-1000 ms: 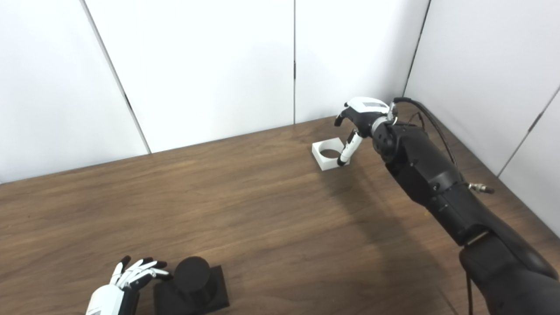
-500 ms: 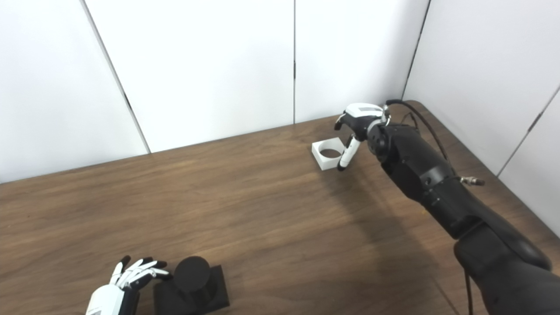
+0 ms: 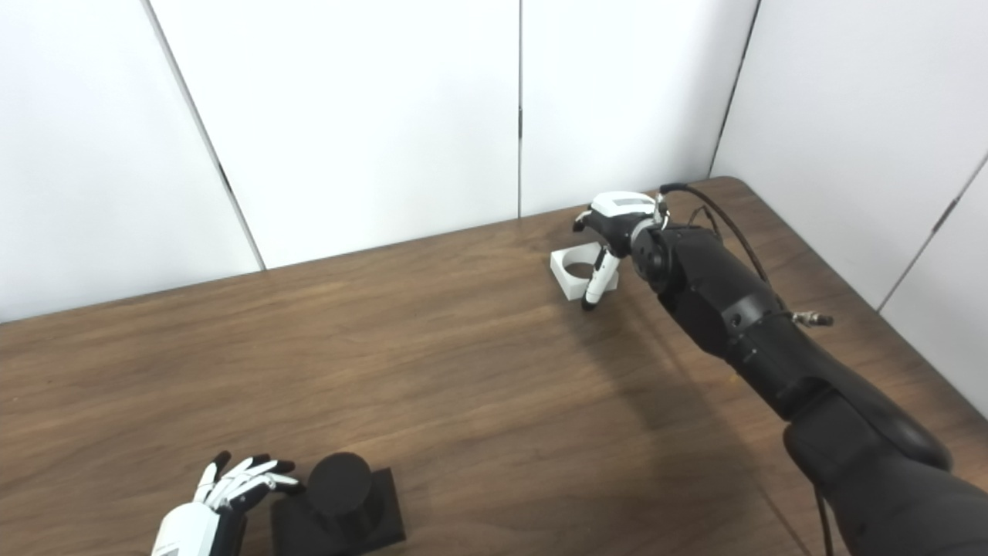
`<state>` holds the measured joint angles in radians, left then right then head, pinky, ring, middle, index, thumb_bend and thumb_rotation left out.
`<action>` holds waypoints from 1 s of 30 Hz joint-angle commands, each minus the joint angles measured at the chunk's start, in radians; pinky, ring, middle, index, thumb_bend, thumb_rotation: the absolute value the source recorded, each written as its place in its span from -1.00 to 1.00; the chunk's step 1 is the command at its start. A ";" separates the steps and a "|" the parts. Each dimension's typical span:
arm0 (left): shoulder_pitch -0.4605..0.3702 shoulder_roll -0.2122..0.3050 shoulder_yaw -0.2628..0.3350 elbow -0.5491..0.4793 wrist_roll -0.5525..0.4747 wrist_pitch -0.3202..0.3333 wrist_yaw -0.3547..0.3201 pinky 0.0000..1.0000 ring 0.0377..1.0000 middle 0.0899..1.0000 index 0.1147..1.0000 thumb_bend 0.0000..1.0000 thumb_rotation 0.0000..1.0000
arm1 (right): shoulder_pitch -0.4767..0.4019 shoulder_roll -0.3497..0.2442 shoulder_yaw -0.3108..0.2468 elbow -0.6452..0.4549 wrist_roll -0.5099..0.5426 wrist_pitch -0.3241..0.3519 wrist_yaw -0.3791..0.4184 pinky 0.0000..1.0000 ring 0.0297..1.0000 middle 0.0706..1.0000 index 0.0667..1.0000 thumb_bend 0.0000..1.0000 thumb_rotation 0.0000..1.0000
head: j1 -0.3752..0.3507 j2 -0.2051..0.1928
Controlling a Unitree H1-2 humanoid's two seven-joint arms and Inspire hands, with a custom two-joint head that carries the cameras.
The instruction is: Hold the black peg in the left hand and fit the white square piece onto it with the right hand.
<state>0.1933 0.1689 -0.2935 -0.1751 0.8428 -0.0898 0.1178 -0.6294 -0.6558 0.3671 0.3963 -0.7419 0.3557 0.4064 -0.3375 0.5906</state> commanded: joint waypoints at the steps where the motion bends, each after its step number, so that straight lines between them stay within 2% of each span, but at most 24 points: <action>1: 0.014 0.019 0.012 0.042 0.006 0.022 -0.001 1.00 0.72 0.50 -0.16 0.04 -0.91 | -0.063 -0.011 -0.008 -0.005 -0.009 -0.025 -0.024 0.97 1.00 1.00 0.73 0.97 -0.55 | 0.000 0.002; 16: 0.018 0.016 0.012 0.032 0.003 0.020 -0.003 1.00 0.72 0.50 -0.16 0.04 -0.91 | -0.051 -0.012 -0.002 -0.015 -0.023 -0.008 -0.018 0.96 1.00 0.98 0.58 0.85 -0.55 | 0.005 0.007; 24: 0.022 0.016 0.010 0.023 0.007 0.027 -0.011 1.00 0.72 0.51 -0.16 0.04 -0.91 | -0.055 -0.016 0.015 -0.013 -0.058 -0.013 -0.007 0.93 1.00 0.92 0.57 0.73 -0.44 | 0.009 0.012; 30: 0.024 0.012 0.009 0.015 0.008 0.030 -0.014 1.00 0.73 0.52 -0.16 0.04 -0.91 | -0.052 -0.014 0.011 -0.014 -0.061 -0.013 -0.004 0.90 1.00 0.89 0.56 0.73 -0.47 | 0.012 0.014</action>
<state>0.1982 0.1678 -0.2924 -0.1838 0.8444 -0.0826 0.1090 -0.6403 -0.6489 0.3831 0.4075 -0.7920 0.3495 0.4069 -0.3252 0.6044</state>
